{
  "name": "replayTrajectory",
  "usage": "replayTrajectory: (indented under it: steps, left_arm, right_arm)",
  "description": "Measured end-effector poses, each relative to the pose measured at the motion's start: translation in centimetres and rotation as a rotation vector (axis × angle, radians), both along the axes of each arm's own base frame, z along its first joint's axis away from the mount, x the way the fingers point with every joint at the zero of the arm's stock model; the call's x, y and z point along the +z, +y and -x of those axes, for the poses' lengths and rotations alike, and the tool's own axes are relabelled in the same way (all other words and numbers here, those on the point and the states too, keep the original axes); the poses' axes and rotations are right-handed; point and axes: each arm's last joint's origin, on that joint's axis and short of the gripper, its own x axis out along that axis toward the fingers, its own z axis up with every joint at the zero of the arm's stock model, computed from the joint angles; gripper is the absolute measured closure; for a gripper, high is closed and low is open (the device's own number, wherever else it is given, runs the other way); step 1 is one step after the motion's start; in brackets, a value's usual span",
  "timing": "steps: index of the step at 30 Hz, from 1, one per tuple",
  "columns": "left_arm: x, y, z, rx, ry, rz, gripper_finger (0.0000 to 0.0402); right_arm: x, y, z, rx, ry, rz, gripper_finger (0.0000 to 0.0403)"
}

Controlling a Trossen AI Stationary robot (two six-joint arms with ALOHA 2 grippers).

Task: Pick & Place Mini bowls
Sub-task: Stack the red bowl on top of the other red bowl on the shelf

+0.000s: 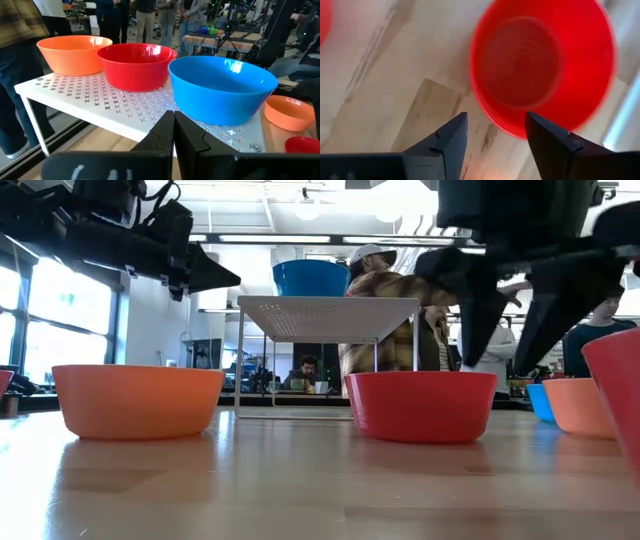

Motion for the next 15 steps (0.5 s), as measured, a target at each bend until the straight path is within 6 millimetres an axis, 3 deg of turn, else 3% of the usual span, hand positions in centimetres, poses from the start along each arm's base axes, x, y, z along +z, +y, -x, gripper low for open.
replayTrajectory:
  steps: [15]
  left_arm:
    - [-0.2,0.0,0.0,0.001,0.014,0.018,0.0399]
  right_arm:
    - [-1.9,-1.5,-0.9,0.124,0.015,-0.110,0.0348]
